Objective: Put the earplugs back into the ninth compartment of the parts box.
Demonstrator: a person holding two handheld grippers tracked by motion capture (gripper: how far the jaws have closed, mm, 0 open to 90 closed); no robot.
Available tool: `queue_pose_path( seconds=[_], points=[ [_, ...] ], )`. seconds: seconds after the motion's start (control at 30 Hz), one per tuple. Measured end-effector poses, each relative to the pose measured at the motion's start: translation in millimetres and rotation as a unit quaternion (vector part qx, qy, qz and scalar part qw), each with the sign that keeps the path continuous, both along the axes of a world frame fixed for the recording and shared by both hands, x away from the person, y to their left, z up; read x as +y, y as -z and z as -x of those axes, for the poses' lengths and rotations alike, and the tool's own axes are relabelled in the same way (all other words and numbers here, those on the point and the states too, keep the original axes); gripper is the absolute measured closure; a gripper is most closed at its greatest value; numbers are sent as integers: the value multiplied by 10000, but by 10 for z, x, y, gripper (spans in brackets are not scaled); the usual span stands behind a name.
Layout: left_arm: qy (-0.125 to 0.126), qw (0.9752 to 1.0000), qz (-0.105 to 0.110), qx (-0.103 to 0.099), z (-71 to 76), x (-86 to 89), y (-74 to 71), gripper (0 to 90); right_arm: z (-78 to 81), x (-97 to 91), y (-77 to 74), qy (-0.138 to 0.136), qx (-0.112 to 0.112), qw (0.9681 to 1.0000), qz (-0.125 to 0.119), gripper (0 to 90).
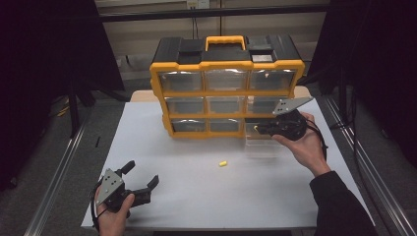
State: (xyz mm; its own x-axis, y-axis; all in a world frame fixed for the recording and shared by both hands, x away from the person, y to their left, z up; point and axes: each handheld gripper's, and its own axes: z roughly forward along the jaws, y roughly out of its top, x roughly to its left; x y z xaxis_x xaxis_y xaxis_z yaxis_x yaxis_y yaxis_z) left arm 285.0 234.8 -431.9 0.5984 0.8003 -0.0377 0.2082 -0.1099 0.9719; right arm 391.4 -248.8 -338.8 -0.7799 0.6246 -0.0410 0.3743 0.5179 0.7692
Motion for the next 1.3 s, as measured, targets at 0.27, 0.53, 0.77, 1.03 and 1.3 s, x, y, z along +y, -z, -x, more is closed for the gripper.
queue_pose_path(
  seconds=[0.27, 0.53, 0.77, 1.03, 1.3],
  points=[
    [-2, 10000, 7, -1, -3, -3, 2, 44, -139, -44, 21, 80, 323, 9991, 272, 829],
    [8, 10000, 20, 15, -1, -6, 3, 44, -242, -18, 56, -5, 625, 9962, 599, 827],
    [2, 10000, 14, 13, -5, -6, 4, 44, -314, -47, 69, -54, 811, 9941, 712, 827],
    [-1, 10000, -14, 25, -6, -6, 4, 43, -387, -69, 144, -113, 1070, 9902, 885, 823],
    [11, 10000, -43, 25, -10, -5, 4, 43, -420, -97, 204, -70, 1174, 9886, 938, 821]
  ],
)
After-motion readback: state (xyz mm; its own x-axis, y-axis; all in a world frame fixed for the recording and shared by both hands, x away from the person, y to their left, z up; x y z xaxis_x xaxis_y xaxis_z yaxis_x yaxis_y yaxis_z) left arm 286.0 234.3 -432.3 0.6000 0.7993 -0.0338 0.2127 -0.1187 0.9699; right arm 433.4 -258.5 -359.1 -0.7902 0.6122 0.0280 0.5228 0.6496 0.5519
